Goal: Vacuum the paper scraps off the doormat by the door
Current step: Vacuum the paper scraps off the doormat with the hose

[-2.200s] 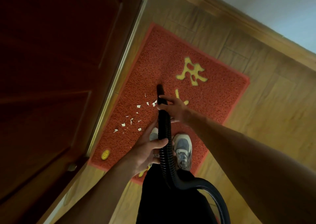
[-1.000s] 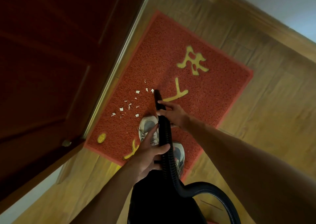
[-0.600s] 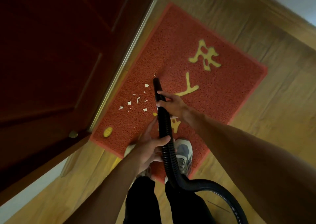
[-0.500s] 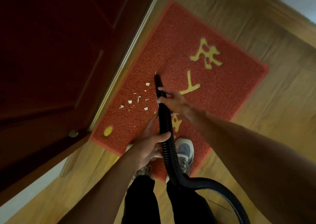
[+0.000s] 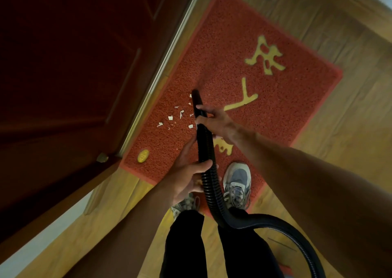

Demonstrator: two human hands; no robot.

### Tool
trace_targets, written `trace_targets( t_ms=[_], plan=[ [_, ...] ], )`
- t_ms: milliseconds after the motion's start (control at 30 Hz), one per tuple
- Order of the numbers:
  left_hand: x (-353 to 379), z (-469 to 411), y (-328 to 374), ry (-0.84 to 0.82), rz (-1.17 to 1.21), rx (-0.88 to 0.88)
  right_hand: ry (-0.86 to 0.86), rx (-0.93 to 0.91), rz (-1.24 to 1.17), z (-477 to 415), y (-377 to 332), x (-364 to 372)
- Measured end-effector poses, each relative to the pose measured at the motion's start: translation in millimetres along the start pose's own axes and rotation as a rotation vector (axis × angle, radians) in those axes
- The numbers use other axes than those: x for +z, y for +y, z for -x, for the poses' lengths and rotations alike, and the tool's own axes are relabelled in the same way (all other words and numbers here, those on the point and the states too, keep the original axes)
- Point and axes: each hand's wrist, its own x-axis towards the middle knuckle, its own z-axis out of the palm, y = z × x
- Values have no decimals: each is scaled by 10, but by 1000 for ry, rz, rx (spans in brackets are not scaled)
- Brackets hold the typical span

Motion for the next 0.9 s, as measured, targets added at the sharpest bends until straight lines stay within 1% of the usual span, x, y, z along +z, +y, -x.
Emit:
trace_targets(
  t_ms=[167, 267, 367, 433, 533, 600, 700, 800, 900],
  plan=[
    [-70, 147, -124, -4, 46, -13, -55, 26, -10, 97, 92, 132],
    [-44, 140, -113, 1, 57, -17, -53, 9, -27, 94, 79, 123],
    [54, 12, -19, 5, 39, -11, 1, -22, -51, 68, 26, -39],
    [180, -87, 34, 0, 16, -24, 43, -1, -70, 53, 28, -200],
    [407, -156, 22, -33, 16, -37, 83, 51, -32, 58, 114, -405],
    [530, -147, -43, -37, 45, -45, 74, 65, 1, 81, 181, -498],
    [635, -112, -91, -42, 83, -64, 39, 76, -12, 128, 221, -588],
    [655, -162, -4, -31, 54, -48, 59, 26, -82, 113, 161, -677],
    [654, -335, 163, -11, -31, -13, 87, -32, -88, -7, 10, -790]
  ],
)
